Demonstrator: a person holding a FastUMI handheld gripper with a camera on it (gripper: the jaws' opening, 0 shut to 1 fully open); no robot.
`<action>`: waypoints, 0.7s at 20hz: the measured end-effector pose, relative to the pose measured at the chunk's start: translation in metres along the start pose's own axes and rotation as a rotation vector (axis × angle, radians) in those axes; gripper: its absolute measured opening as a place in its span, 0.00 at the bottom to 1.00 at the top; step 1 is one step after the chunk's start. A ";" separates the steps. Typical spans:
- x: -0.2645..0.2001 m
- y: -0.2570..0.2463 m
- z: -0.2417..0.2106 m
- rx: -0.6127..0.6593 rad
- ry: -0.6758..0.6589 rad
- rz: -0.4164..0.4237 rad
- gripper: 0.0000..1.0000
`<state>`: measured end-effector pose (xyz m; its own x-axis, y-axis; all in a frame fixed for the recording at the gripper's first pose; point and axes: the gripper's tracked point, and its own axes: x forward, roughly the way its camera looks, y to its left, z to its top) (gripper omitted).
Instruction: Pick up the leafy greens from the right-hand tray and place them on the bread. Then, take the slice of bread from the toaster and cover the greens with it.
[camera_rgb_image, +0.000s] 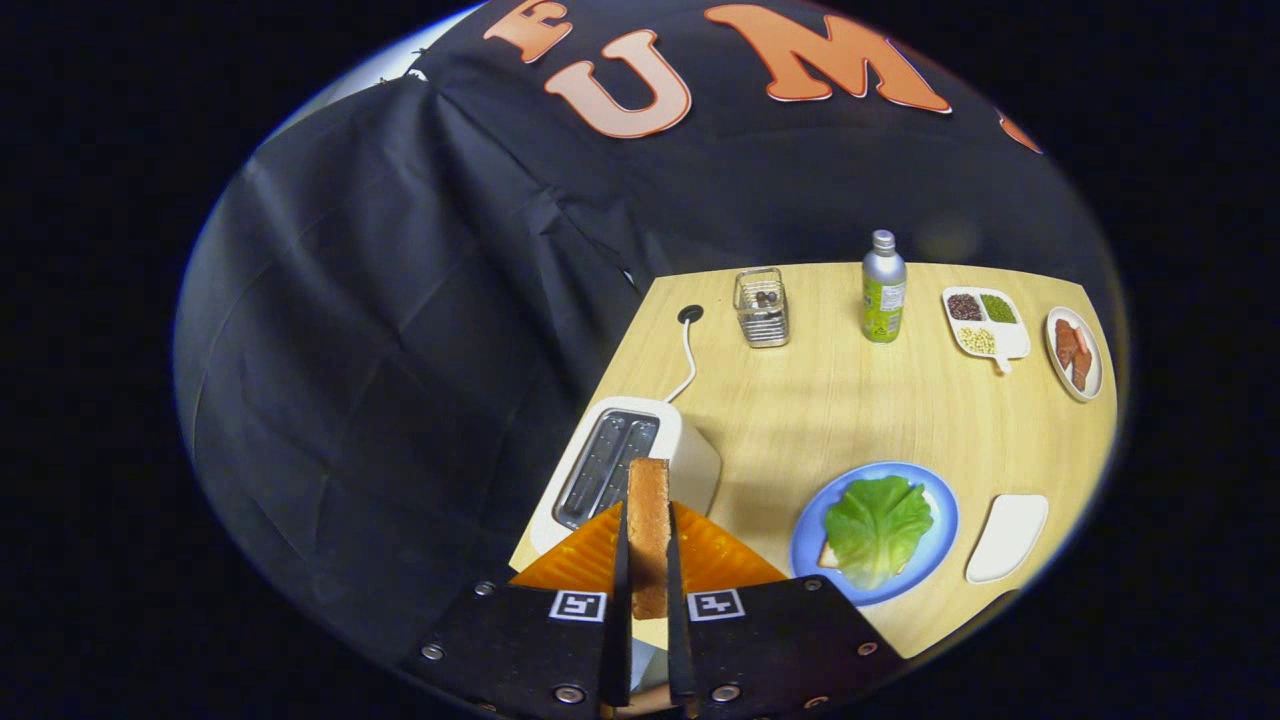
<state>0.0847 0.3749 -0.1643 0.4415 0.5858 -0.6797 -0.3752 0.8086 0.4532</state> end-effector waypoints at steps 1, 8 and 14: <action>0.001 -0.013 -0.004 0.015 0.004 -0.009 0.15; 0.006 -0.078 -0.027 0.113 0.016 -0.036 0.15; 0.010 -0.121 -0.038 0.171 -0.025 -0.034 0.15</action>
<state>0.1039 0.2808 -0.2477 0.4725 0.5572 -0.6828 -0.2161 0.8244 0.5232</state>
